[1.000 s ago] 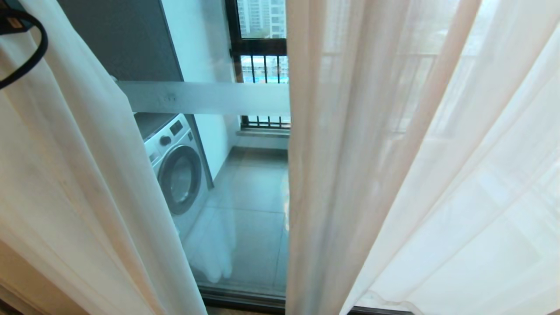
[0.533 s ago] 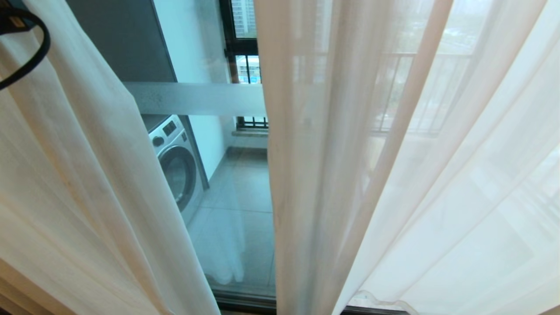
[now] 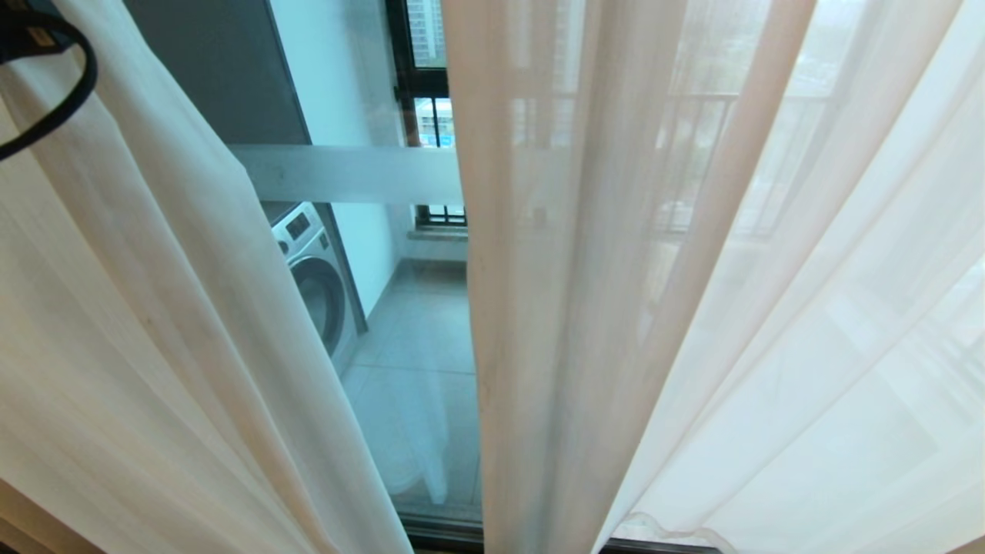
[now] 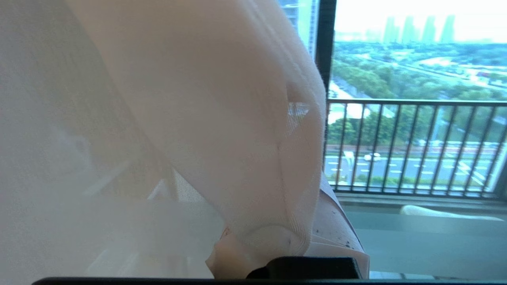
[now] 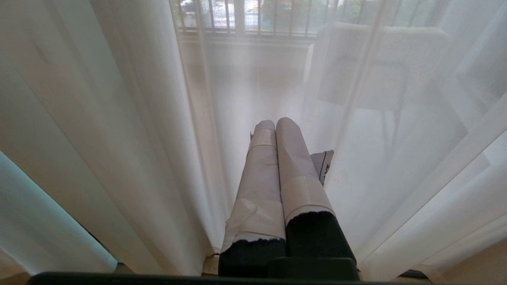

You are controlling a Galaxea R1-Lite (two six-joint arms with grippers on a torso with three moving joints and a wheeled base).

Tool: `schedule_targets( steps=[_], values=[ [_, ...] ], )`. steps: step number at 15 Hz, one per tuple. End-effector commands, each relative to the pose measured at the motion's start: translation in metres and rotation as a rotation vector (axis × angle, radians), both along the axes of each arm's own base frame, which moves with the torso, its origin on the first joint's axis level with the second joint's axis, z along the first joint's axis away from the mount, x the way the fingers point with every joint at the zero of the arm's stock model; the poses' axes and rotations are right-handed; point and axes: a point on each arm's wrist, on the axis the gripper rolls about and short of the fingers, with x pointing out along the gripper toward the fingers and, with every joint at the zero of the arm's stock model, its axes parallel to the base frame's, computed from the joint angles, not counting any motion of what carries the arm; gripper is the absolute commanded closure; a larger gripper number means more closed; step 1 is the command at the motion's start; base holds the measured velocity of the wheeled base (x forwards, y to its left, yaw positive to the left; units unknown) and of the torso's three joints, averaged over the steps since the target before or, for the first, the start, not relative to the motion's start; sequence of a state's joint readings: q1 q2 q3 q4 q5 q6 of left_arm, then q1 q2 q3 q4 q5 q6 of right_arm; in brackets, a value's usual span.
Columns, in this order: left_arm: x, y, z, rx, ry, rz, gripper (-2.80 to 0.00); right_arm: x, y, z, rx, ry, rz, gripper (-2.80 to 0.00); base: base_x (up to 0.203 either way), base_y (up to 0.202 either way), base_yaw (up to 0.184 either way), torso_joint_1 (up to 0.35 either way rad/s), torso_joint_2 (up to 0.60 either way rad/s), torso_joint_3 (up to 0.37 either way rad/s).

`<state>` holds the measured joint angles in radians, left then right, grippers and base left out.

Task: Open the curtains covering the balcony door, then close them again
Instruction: Close the inner curtains on both sides

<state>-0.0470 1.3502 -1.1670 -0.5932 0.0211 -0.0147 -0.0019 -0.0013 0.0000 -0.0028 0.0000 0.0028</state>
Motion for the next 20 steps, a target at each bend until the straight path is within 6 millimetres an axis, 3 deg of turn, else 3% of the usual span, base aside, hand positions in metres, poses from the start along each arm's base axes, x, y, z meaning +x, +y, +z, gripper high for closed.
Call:
schedule_targets(
  steps=[1, 6, 20],
  values=[
    [0.0, -0.009, 0.004, 0.003, -0.015, -0.04, 0.0, 0.0, 0.0, 0.0, 0.0, 0.001, 0.0, 0.0, 0.0, 0.0, 0.0, 0.0, 0.0, 0.0],
    [-0.004, -0.021, 0.019, 0.03, -0.055, -0.075, 0.0, 0.0, 0.0, 0.0, 0.0, 0.001, 0.0, 0.0, 0.0, 0.0, 0.0, 0.0, 0.0, 0.0],
    [-0.023, -0.103, 0.043, 0.02, -0.05, -0.457, 0.0, 0.0, 0.0, 0.0, 0.0, 0.001, 0.0, 0.0, 0.0, 0.0, 0.0, 0.0, 0.0, 0.0]
  ],
)
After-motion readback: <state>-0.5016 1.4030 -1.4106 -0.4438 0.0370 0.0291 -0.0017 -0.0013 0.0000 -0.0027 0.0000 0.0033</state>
